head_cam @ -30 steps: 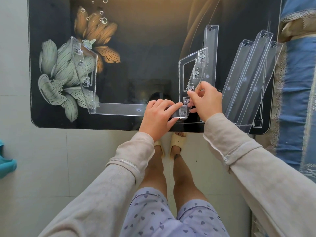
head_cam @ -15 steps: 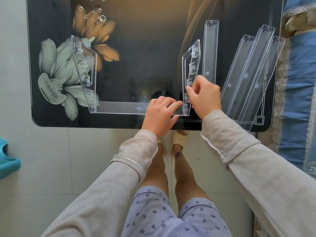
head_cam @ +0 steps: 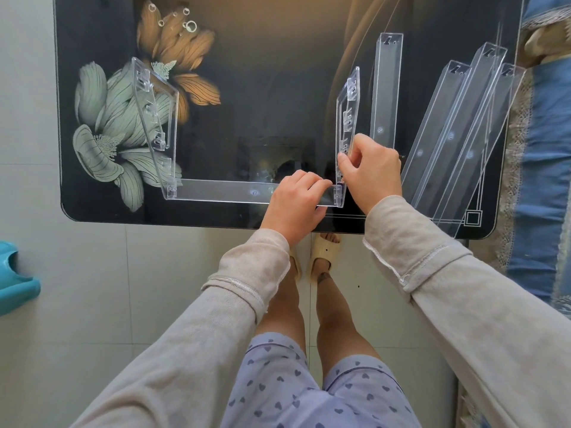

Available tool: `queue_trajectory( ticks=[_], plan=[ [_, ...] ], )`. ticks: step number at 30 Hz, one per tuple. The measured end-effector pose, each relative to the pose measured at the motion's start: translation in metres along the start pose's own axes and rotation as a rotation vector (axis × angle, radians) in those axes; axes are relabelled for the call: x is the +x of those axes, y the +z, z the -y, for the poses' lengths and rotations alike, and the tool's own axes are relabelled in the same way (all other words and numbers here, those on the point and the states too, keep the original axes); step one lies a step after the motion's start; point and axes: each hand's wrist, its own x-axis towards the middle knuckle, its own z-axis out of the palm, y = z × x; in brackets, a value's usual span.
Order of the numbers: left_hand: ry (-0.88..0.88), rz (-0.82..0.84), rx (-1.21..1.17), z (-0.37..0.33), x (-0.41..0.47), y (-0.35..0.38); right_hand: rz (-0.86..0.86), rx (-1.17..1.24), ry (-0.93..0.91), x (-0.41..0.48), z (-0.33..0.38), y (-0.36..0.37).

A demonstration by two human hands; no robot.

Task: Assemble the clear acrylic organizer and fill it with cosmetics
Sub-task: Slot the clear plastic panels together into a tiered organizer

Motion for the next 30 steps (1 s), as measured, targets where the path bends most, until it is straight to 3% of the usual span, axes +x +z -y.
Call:
queue_trajectory(
  ticks=[17, 30],
  plan=[
    [-0.073, 0.032, -0.058, -0.001, 0.004, 0.01, 0.095, 0.072, -0.008, 0.0, -0.007, 0.0],
    [-0.002, 0.042, -0.028, -0.021, 0.013, 0.014, 0.097, 0.083, 0.045, -0.003, -0.023, -0.023]
  ],
)
